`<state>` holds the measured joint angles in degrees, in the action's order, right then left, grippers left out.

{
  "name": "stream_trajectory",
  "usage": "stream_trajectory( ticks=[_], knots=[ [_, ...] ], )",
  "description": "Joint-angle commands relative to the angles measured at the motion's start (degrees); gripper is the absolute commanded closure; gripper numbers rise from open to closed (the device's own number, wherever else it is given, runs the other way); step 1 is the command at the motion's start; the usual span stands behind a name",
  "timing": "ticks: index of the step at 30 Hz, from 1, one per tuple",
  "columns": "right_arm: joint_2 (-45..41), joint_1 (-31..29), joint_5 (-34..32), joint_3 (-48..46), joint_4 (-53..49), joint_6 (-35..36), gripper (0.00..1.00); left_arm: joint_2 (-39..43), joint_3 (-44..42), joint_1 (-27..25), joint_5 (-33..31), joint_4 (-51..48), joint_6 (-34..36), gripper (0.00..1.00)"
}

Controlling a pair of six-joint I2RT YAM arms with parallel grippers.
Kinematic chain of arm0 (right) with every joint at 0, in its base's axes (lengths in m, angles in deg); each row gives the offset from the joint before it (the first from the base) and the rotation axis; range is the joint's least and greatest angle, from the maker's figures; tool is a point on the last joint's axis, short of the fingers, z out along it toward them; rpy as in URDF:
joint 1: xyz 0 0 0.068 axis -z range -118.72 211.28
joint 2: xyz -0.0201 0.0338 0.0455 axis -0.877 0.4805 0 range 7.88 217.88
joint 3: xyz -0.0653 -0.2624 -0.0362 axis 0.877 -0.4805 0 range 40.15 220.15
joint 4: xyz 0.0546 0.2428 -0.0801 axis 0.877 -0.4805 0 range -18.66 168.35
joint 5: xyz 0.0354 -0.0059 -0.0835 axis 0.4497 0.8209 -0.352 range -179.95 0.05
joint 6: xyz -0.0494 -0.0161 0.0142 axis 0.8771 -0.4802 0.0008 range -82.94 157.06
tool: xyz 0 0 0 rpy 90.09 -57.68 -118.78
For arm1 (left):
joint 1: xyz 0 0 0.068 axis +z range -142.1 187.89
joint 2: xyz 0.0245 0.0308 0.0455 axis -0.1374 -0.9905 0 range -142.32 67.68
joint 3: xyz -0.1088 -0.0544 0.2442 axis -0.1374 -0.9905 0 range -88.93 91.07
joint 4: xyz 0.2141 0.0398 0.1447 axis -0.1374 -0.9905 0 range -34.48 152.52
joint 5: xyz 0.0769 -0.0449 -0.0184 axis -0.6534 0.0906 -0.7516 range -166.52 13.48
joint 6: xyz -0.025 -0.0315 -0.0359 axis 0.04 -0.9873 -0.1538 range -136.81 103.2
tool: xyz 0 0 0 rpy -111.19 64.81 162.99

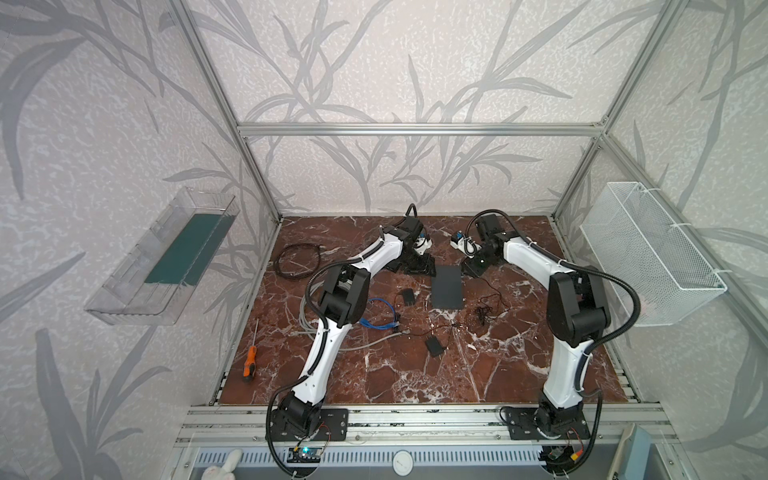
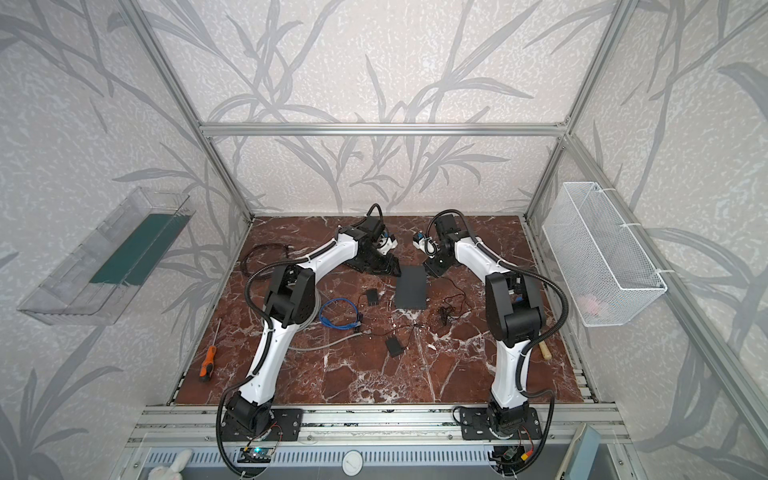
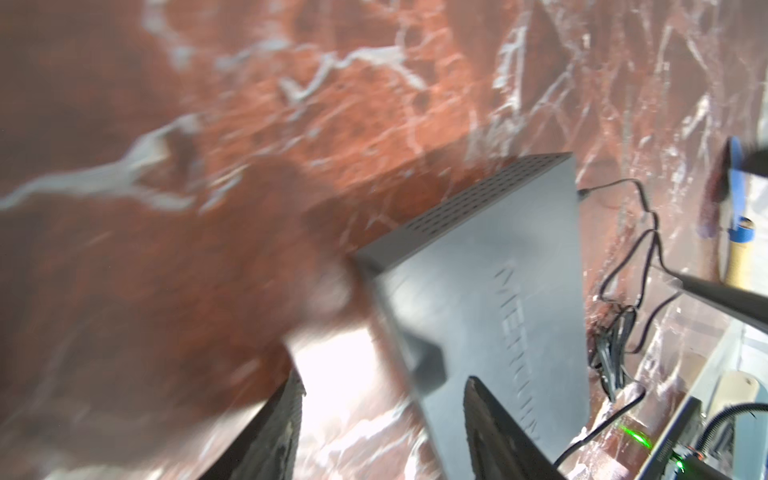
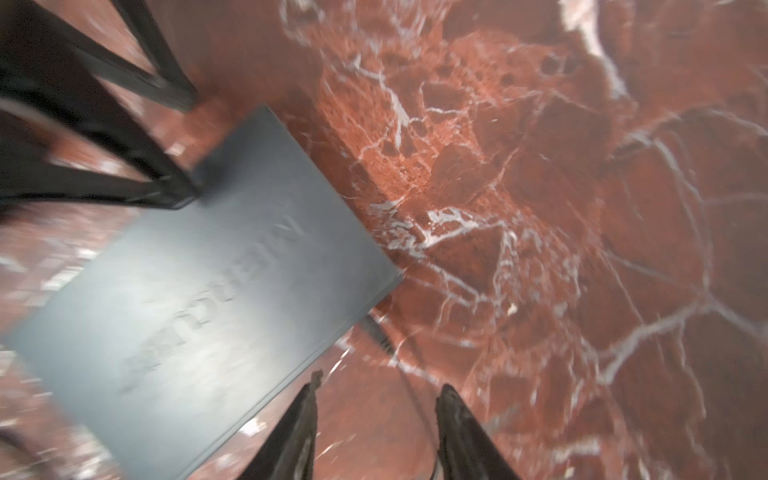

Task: Insert the plug into the switch port
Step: 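Open the right gripper toward the black adapter while the left releases the switch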

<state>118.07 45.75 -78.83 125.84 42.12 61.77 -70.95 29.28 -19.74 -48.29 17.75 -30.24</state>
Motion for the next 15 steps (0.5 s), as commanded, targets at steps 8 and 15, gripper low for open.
stream_trajectory(
  ticks=[8,15],
  knots=[
    [-18.6,-8.7,4.0,-15.6,-5.0,-28.8,0.33,11.7,-10.1,2.6,-13.0,5.1,-6.9,0.36],
    [-21.4,-21.8,-0.4,-24.1,-2.0,-38.5,0.27,15.2,-15.9,2.6,-12.8,6.3,-8.2,0.36]
  ],
)
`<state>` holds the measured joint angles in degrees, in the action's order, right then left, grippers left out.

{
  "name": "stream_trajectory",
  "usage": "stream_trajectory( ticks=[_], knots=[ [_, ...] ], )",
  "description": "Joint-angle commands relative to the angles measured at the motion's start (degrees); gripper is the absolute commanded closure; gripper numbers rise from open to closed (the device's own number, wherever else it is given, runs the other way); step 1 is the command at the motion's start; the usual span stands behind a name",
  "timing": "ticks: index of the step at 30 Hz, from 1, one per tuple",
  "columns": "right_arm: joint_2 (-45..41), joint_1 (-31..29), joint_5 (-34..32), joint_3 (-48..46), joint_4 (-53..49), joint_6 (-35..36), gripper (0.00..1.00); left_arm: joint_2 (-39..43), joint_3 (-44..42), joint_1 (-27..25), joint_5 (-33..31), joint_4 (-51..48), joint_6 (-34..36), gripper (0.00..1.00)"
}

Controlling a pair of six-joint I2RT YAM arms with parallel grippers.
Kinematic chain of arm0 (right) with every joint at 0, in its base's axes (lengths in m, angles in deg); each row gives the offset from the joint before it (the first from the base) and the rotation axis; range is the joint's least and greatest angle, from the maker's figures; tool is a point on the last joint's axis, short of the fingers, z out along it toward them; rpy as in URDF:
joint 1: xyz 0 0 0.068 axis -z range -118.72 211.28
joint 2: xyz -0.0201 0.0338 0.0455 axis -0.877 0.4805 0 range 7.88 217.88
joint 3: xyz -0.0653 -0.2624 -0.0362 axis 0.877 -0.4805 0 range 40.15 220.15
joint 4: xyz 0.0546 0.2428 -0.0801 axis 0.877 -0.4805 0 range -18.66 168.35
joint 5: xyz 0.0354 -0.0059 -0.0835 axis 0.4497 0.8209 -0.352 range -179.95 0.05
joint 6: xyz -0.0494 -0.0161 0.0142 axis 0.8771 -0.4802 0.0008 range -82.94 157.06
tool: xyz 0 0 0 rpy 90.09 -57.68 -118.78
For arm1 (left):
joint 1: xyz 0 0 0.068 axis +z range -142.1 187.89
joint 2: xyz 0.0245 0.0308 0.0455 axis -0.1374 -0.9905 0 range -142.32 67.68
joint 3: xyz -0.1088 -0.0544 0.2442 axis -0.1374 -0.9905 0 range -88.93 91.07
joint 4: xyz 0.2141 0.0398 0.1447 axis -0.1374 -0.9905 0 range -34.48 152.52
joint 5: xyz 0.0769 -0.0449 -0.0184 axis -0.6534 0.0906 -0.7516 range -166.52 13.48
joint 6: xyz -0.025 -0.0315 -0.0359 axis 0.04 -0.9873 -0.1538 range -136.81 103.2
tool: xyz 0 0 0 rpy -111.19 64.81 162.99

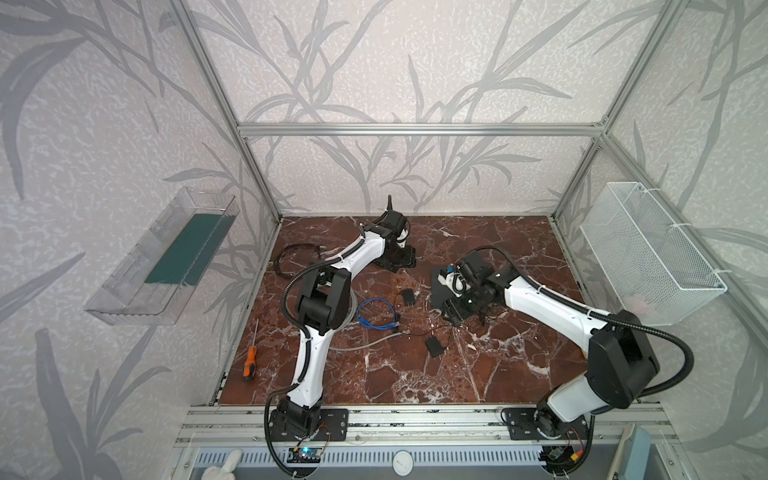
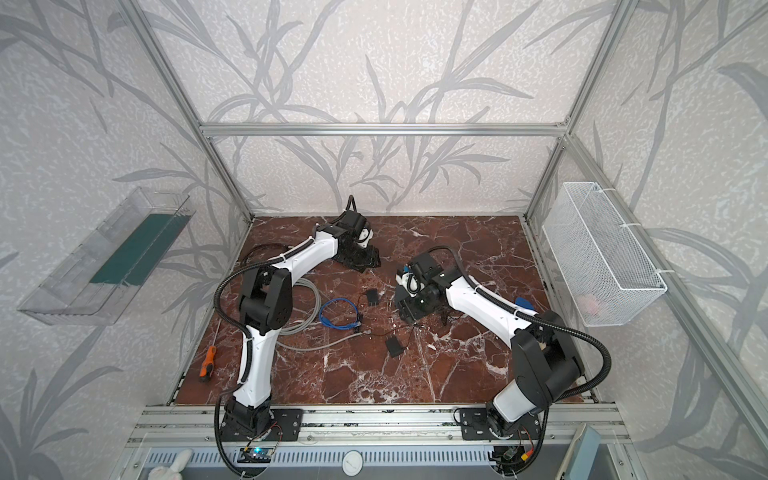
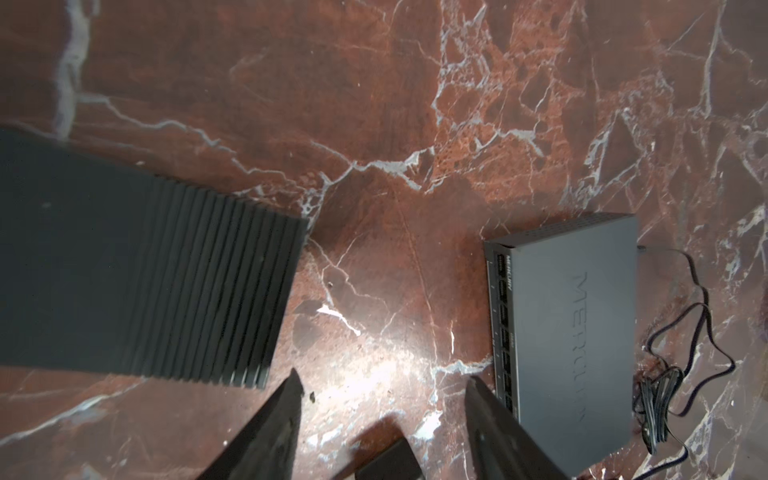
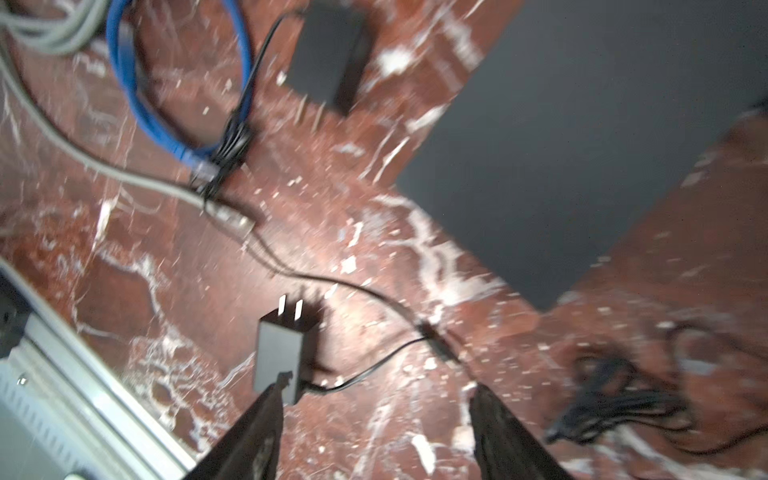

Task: Insert the plug into the switch port

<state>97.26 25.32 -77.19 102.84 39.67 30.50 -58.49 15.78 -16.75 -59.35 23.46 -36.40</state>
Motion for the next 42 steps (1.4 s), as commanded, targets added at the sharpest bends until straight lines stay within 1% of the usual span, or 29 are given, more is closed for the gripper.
stream_trajectory(
  ticks=[1,5,10,14,20,21,22,23,25,26,28,29,32,36,39,41,42],
  knots=[
    [-0.2,-2.3,-1.9,-1.3,0.7,-8.1,0.26,3.4,-3.6,-0.3,-1.9,1.1,-2.4,0.36],
    [1.5,-6.9,-3.4,-2.0,2.3,-10.6,0.26,6.3,-9.9,-0.4,-2.8,3.9,-3.9,0.36],
    [3.4,-10.3,-2.7,-2.8,4.1,-12.5,0.26,8.4,-14.5,-0.3,-2.7,5.2,-5.1,0.36],
    [6.6,-12.8,-4.6,-1.9,3.6,-12.4,0.26,9.5,-16.5,-0.4,-3.1,6.0,-5.2,0.36],
    [11.2,-15.1,-7.3,-2.6,3.7,-12.0,0.32,9.9,-17.1,-0.4,-2.8,6.3,-5.1,0.36],
    [11.7,-15.3,-7.7,-2.9,3.8,-11.7,0.34,9.9,-17.3,-0.4,-2.9,6.4,-5.0,0.36],
    [12.2,-15.6,-8.2,-3.0,3.9,-11.2,0.4,10.0,-17.5,-0.4,-3.0,6.5,-5.0,0.36],
    [12.5,-15.8,-8.6,-3.0,3.9,-10.8,0.45,10.1,-17.6,-0.3,-3.1,6.5,-4.9,0.36],
    [12.1,-16.0,-9.0,-3.0,3.1,-10.6,0.6,10.2,-18.0,-0.4,-3.3,6.6,-4.9,0.36],
    [11.3,-16.1,-9.6,-3.0,2.4,-10.5,0.66,10.4,-18.3,-0.3,-3.4,6.7,-4.9,0.36],
    [8.7,-15.8,-12.0,-2.5,-0.4,-10.0,0.72,11.1,-19.0,-0.3,-3.7,7.0,-4.9,0.36],
    [6.0,-15.2,-13.0,-2.0,-2.1,-9.7,0.73,11.3,-19.3,-0.4,-3.8,7.2,-4.9,0.36],
    [-0.7,-9.9,-12.9,-0.1,-5.4,-8.4,0.73,11.7,-19.6,-0.3,-4.0,7.2,-4.7,0.36],
    [-7.5,3.1,-13.3,1.8,-6.0,-6.9,0.73,11.7,-19.1,-0.3,-4.0,7.3,-4.4,0.36],
    [-8.9,13.0,-15.4,0.8,0.8,-4.4,0.72,11.5,-18.7,-0.3,-2.7,8.1,-4.1,0.36],
    [-6.9,17.9,-17.8,0.3,6.9,-2.0,0.71,10.9,-18.1,-0.3,-1.4,8.4,-3.7,0.36],
    [-4.2,20.6,-18.6,0.9,9.2,-1.6,0.71,10.5,-17.7,-0.4,-0.7,8.4,-3.4,0.36]
  ],
)
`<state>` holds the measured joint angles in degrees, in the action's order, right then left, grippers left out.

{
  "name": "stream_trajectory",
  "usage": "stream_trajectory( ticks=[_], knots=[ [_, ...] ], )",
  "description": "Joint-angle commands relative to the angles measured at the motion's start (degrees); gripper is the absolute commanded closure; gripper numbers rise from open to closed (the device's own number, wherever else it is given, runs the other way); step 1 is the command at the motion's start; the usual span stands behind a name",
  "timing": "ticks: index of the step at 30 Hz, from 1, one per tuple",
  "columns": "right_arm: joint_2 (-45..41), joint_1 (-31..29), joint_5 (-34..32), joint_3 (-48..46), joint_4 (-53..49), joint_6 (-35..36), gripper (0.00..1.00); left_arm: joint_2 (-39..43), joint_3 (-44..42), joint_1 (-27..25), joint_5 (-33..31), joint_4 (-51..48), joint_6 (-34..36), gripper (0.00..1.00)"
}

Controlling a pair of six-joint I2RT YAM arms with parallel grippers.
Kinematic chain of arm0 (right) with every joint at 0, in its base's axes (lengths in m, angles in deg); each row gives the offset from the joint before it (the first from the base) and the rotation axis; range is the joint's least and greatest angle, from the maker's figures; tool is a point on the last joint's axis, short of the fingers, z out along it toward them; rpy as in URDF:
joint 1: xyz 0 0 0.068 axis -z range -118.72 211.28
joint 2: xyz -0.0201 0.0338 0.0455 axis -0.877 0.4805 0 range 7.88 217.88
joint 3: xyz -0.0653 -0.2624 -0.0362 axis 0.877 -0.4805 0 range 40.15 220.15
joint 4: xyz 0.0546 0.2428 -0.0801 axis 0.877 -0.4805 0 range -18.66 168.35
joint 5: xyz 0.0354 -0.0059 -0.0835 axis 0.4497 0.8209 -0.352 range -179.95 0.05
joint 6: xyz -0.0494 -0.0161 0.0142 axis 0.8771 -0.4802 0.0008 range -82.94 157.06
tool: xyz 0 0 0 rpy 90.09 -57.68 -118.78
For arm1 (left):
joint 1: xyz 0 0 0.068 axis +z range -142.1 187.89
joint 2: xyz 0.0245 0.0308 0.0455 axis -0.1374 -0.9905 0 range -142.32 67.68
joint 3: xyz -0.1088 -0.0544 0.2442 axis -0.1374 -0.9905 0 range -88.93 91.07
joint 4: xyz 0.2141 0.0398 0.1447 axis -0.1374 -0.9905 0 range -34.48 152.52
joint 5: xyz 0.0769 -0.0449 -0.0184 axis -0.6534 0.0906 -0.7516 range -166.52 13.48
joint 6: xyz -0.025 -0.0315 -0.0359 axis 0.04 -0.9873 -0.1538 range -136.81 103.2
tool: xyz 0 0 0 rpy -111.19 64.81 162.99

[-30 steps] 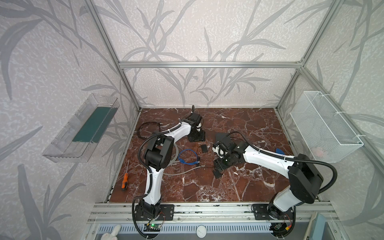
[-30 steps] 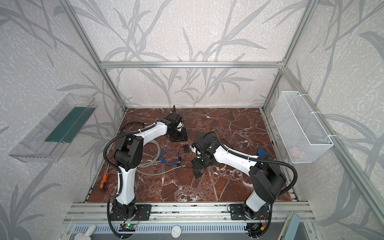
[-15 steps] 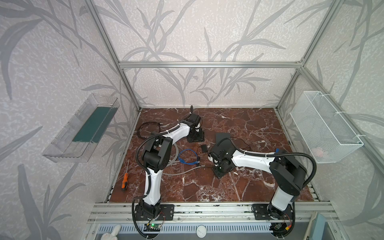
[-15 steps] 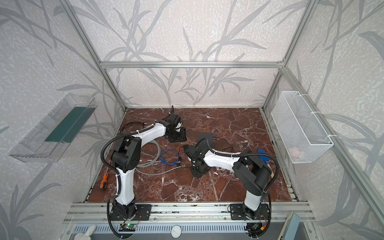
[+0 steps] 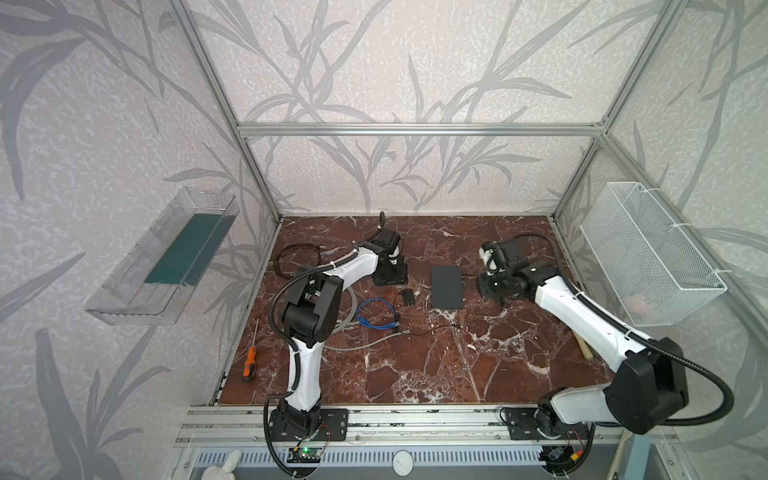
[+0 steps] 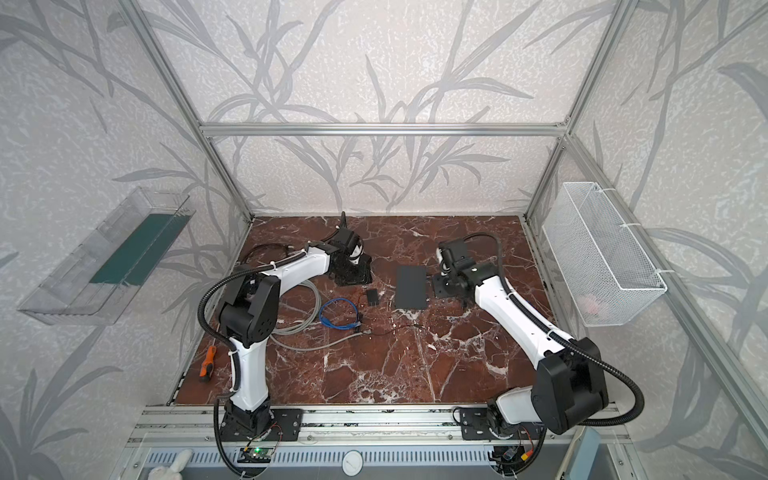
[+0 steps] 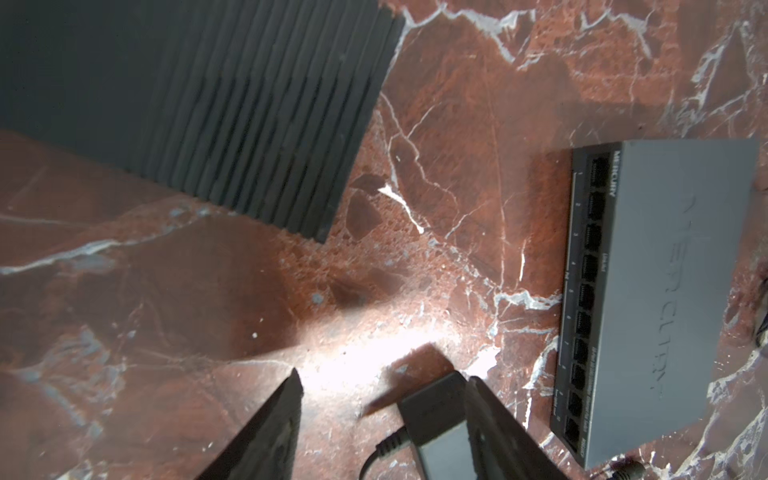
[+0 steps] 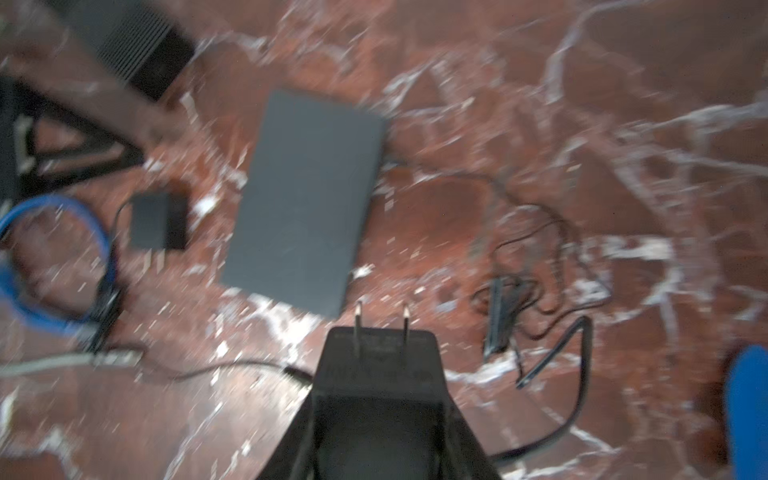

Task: Insert the plug into the switch port

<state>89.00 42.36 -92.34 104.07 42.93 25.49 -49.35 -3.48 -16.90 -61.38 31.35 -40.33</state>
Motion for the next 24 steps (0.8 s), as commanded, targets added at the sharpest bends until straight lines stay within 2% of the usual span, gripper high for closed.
stream_trajectory(
  ticks=[1,6,11,13,15,18,20,24],
  knots=[
    [7.4,5.8,-3.6,1.1,7.4,3.5,0.71,1.1,1.9,-0.2,1.6,0.4,0.8,0.36],
    [25.3,12.3,-0.4,12.1,6.8,1.6,0.71,1.4,3.0,-0.4,0.0,-0.6,1.4,0.36],
    [33.6,13.7,1.9,16.5,9.7,0.6,0.68,2.5,3.4,-0.4,-2.8,-2.9,2.7,0.36],
    [36.8,14.5,3.8,20.9,5.5,1.3,0.65,2.8,3.6,-0.3,-5.5,-4.3,4.3,0.36],
    [38.0,15.0,5.2,21.9,5.1,1.9,0.61,3.2,4.2,0.0,-8.7,-6.6,6.9,0.35],
    [39.4,15.8,8.4,23.8,1.9,3.1,0.48,3.9,5.4,1.4,-10.9,-9.7,9.9,0.34],
    [39.4,16.0,10.0,25.3,-1.2,4.8,0.43,4.6,5.8,2.5,-9.8,-10.6,11.1,0.34],
    [32.7,15.9,13.9,22.1,0.2,6.8,0.3,5.7,6.0,3.0,-7.5,-13.3,15.1,0.34]
  ],
)
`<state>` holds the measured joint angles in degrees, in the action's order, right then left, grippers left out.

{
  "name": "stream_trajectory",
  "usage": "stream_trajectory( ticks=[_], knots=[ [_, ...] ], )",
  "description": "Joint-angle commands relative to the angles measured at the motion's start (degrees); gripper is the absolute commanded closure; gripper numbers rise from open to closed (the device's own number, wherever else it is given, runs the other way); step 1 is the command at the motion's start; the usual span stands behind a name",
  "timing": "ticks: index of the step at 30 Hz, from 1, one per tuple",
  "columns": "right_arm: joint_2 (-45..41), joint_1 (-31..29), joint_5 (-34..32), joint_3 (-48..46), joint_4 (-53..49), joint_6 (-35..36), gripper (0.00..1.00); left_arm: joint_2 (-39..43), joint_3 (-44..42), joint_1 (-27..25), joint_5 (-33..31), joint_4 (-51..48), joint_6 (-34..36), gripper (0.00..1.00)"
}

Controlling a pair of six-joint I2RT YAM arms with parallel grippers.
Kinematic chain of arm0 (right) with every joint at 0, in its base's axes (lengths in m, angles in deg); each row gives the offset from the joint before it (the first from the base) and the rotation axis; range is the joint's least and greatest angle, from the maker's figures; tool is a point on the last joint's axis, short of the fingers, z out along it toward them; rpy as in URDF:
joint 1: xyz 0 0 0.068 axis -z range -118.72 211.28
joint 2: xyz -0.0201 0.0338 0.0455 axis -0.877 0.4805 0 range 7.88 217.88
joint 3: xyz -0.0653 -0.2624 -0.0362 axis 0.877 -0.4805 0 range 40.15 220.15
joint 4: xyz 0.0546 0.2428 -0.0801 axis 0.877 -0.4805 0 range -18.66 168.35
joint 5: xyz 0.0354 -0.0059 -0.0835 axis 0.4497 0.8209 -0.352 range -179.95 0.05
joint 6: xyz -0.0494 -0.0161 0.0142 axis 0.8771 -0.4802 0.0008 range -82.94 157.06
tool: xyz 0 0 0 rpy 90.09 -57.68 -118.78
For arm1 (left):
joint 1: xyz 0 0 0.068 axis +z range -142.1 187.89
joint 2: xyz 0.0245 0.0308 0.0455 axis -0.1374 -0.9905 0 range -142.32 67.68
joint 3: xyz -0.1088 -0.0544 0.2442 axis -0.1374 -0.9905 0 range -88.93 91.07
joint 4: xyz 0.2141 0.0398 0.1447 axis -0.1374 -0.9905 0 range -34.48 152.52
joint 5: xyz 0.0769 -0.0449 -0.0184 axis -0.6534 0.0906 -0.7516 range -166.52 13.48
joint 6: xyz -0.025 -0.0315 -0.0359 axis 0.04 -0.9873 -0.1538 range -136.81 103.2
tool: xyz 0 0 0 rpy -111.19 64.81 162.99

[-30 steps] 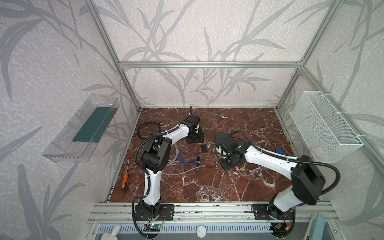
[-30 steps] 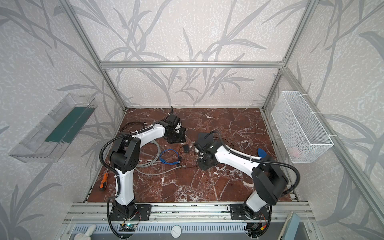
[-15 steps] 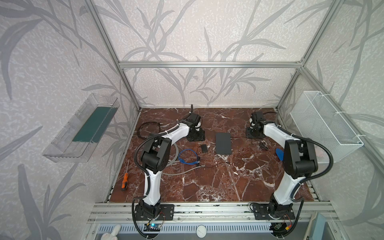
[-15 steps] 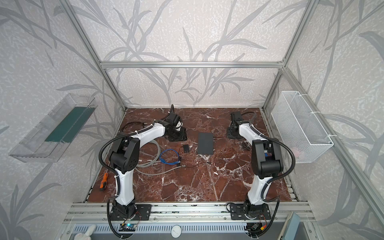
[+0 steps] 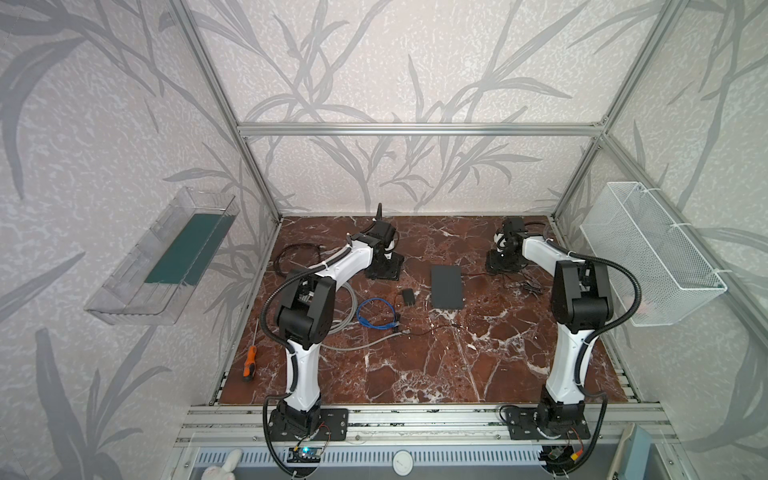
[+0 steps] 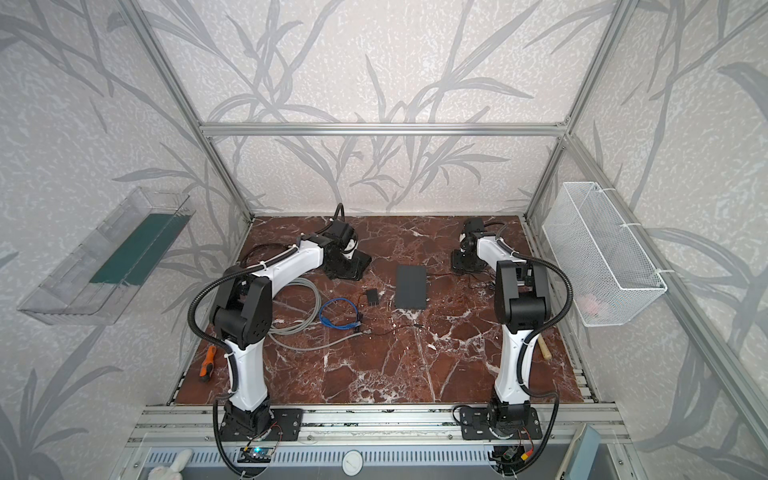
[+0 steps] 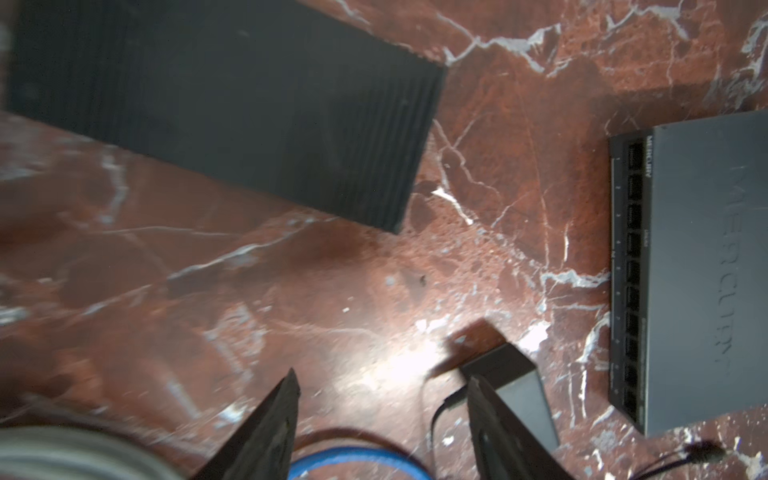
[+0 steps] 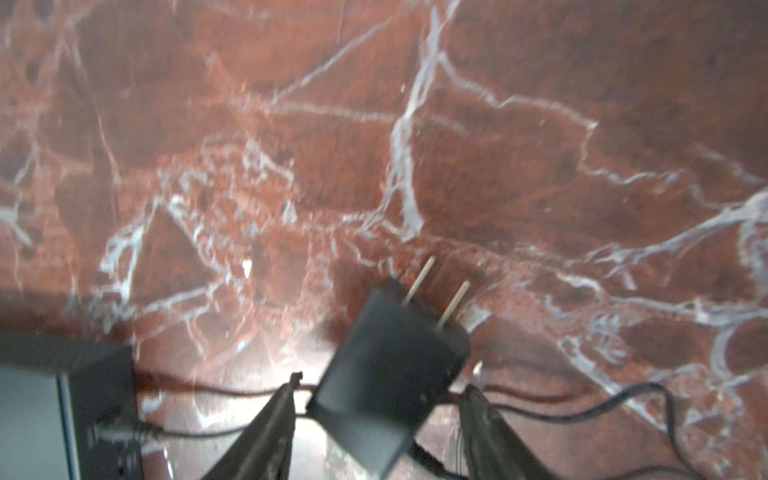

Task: Insert the plug into the switch port

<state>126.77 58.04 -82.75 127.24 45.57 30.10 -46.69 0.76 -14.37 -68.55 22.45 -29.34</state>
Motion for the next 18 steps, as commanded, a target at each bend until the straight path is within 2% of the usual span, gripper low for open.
stream_trajectory(
  ticks=[1,5,9,13,18],
  knots=[
    [-7.2,0.2,5.3,-1.9,-2.1,2.5,0.29,3.3,1.6,0.5,0.2,-5.4,5.2,0.34],
    [-14.6,-2.0,5.1,-4.8,-2.2,3.4,0.28,7.1,-3.9,0.5,1.4,-5.9,10.5,0.36],
    [-20.0,-5.4,3.9,-8.9,-1.2,3.7,0.28,12.9,-12.4,0.5,4.8,-6.1,21.7,0.39],
    [-22.6,-6.6,5.5,-12.2,1.4,2.3,0.28,16.9,-19.4,0.5,6.1,-7.8,33.5,0.39],
    [-20.2,-7.3,6.2,-10.8,0.4,2.8,0.28,20.1,-25.2,-0.8,9.7,-6.4,41.6,0.39]
  ],
)
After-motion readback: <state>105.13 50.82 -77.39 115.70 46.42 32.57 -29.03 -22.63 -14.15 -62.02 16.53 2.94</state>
